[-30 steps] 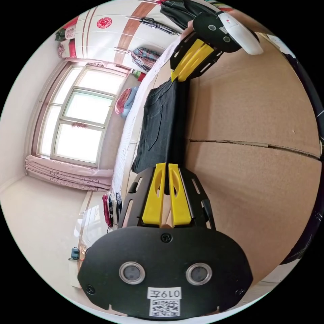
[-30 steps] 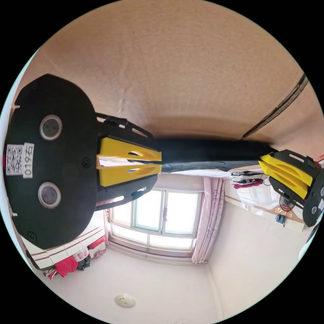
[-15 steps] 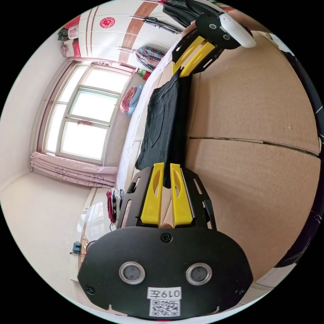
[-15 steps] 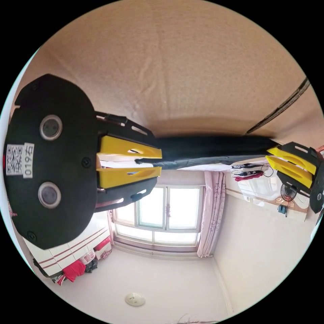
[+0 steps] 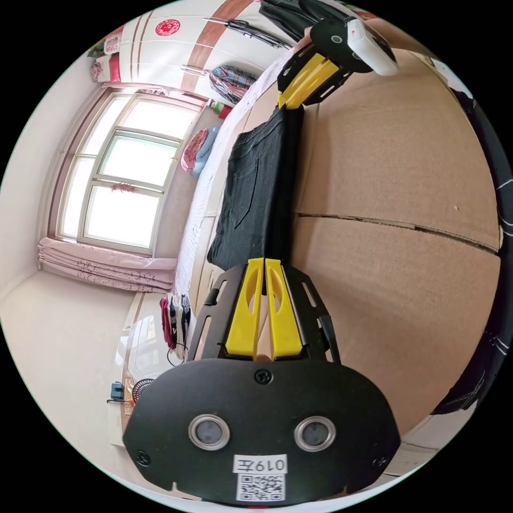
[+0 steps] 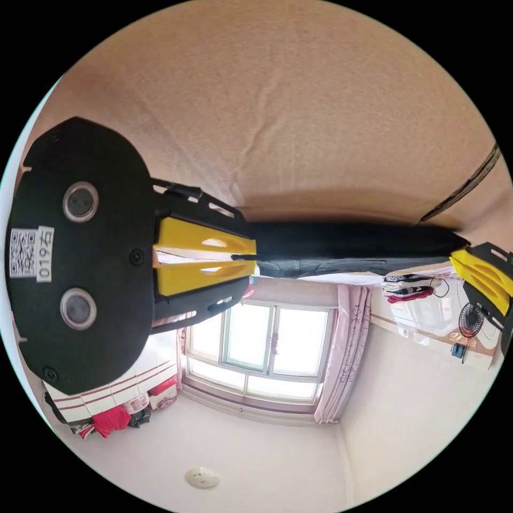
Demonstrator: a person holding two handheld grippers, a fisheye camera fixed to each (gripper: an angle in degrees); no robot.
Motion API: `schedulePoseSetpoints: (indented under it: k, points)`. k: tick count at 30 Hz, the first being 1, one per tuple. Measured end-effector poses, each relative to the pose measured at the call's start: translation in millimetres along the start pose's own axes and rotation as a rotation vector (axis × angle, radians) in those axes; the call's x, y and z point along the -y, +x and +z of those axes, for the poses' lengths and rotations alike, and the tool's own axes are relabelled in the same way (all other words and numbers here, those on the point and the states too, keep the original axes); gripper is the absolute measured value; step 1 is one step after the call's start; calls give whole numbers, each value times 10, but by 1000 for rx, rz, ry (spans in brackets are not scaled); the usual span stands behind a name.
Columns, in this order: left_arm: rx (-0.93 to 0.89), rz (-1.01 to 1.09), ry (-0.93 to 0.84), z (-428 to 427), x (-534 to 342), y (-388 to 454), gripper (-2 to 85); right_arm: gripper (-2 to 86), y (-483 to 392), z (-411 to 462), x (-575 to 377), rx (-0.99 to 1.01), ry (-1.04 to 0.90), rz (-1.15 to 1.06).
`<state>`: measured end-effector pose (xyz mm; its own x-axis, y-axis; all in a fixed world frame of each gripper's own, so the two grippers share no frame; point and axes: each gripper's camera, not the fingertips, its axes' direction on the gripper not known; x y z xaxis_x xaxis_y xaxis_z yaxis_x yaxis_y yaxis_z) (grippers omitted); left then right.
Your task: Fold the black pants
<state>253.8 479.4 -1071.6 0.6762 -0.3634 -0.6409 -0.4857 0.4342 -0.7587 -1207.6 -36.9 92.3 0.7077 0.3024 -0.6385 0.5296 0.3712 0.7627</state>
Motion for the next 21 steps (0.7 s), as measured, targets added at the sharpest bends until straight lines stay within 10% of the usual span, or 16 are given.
schedulePoseSetpoints:
  k: [21]
  points:
    - [37, -191, -23, -208, -163, -47, 20, -10, 361, -277, 83, 47, 87, 241]
